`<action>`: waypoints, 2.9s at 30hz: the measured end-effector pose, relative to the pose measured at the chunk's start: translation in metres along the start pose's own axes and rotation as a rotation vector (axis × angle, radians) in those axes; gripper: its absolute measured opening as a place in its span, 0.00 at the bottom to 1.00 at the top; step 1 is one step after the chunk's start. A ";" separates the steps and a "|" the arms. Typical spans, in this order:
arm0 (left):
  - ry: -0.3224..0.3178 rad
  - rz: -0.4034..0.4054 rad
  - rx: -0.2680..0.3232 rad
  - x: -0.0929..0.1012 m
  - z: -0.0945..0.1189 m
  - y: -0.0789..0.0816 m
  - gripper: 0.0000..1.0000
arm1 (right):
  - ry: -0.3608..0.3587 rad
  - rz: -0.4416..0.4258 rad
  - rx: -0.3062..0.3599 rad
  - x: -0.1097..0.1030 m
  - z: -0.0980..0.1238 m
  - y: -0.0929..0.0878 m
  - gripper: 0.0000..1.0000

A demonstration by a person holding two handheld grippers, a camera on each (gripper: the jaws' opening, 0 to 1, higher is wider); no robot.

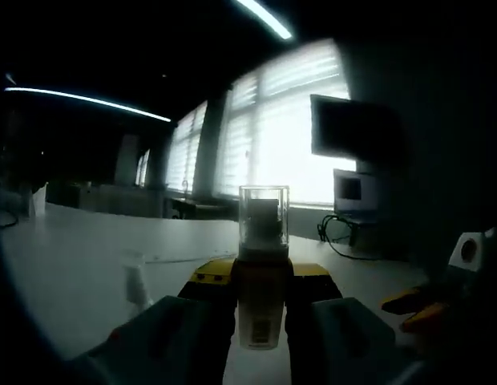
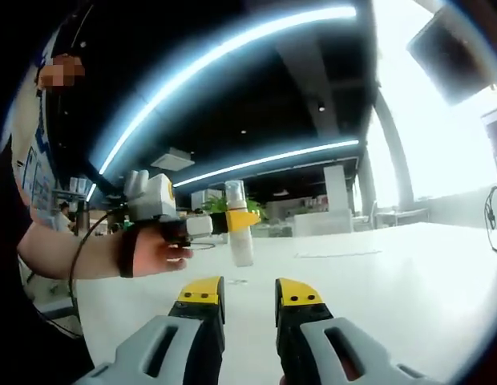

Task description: Clamp pump bottle remove cover press pump head put on cover

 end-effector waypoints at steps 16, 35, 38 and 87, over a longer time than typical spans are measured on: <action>0.047 -0.081 -0.039 -0.002 -0.040 -0.023 0.13 | 0.000 -0.011 -0.007 0.002 0.000 -0.001 0.18; 0.178 -0.067 -0.068 -0.013 -0.071 -0.063 0.13 | 0.000 -0.030 0.004 0.003 0.001 0.000 0.17; 0.169 -0.072 -0.067 -0.010 -0.074 -0.063 0.13 | 0.000 -0.033 0.007 0.002 0.001 0.000 0.17; 0.068 -0.101 -0.088 -0.003 -0.059 -0.064 0.28 | -0.014 -0.002 0.008 0.002 0.002 0.000 0.17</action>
Point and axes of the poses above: the point that each gripper's makers call its tool centre point, and the gripper's own axes: z roughly backward along the fingers, x roughly to its right, y roughly out of its top, the point moved 8 cm from there along z, roughly backward along the fingers, and after that the axes turned 3 degrees about -x, right-handed, at the moved point
